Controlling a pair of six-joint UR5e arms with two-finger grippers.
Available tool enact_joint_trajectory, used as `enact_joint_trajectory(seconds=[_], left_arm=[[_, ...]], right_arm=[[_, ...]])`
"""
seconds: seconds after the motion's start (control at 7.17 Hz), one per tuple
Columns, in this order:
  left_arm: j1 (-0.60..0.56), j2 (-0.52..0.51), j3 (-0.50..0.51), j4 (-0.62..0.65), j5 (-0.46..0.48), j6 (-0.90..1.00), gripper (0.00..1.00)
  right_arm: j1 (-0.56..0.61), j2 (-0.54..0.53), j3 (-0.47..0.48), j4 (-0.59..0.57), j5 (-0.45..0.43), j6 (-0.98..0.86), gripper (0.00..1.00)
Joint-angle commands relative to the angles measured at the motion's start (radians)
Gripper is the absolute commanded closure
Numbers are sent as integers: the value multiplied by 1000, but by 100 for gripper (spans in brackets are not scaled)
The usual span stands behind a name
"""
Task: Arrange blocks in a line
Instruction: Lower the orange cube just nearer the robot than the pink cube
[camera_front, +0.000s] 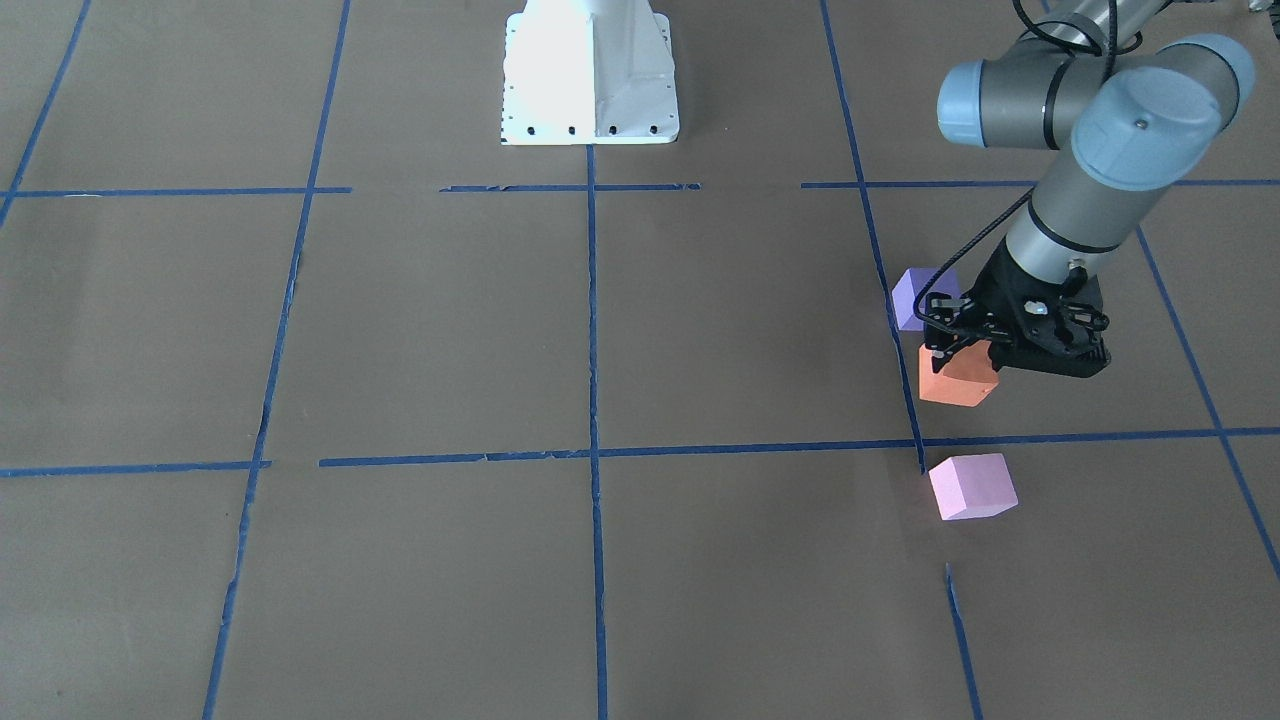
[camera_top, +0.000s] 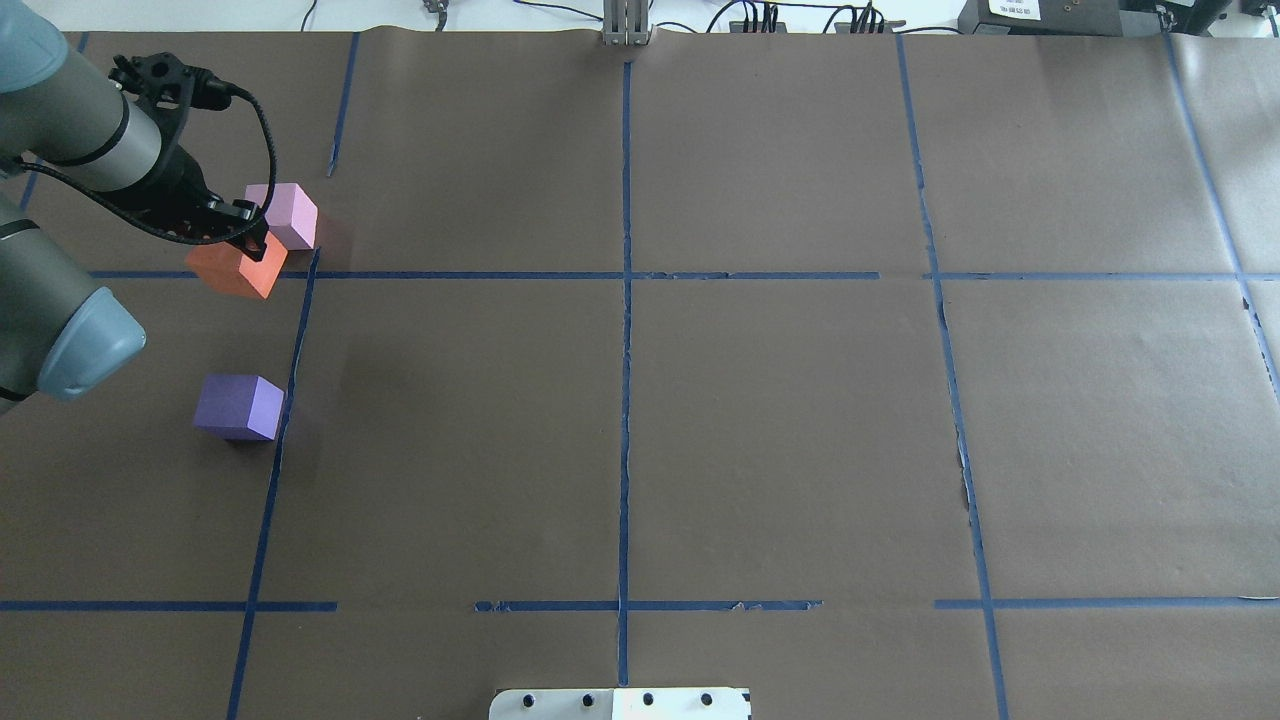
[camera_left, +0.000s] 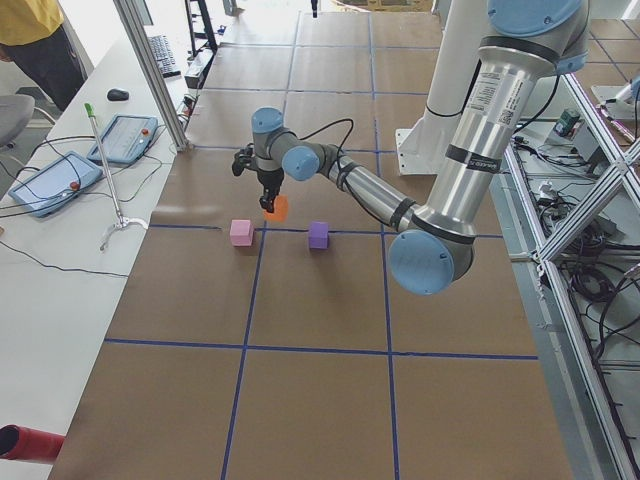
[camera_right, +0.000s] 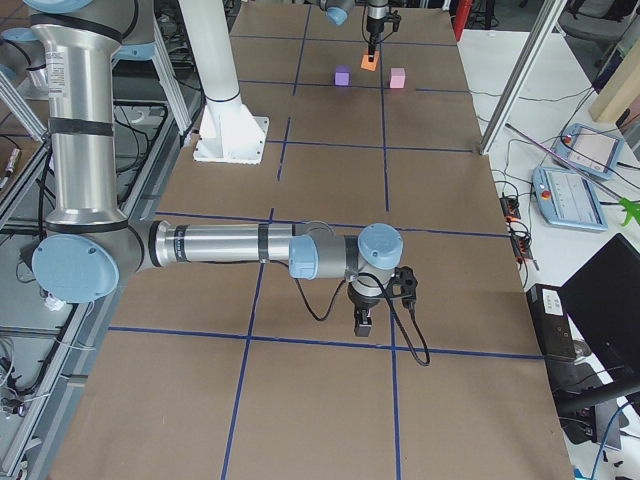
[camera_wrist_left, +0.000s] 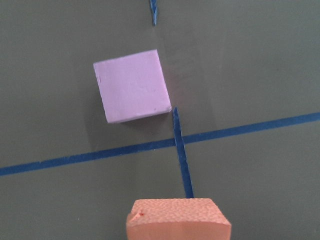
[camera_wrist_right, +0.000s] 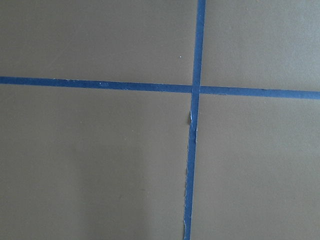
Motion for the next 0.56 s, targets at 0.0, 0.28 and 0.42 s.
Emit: enact_joint_trajectory(seconds=[0.0,0.28,0.42], left_arm=[[3,-1,97,-71,-41,-6,94],[5,-18,173,-189,-38,-73,94],[8,-21,182,-225,-38,-120,94]], right_arm=[[0,0,0,0,0,0,0],[0,0,0,0,0,0,0],[0,0,0,0,0,0,0]])
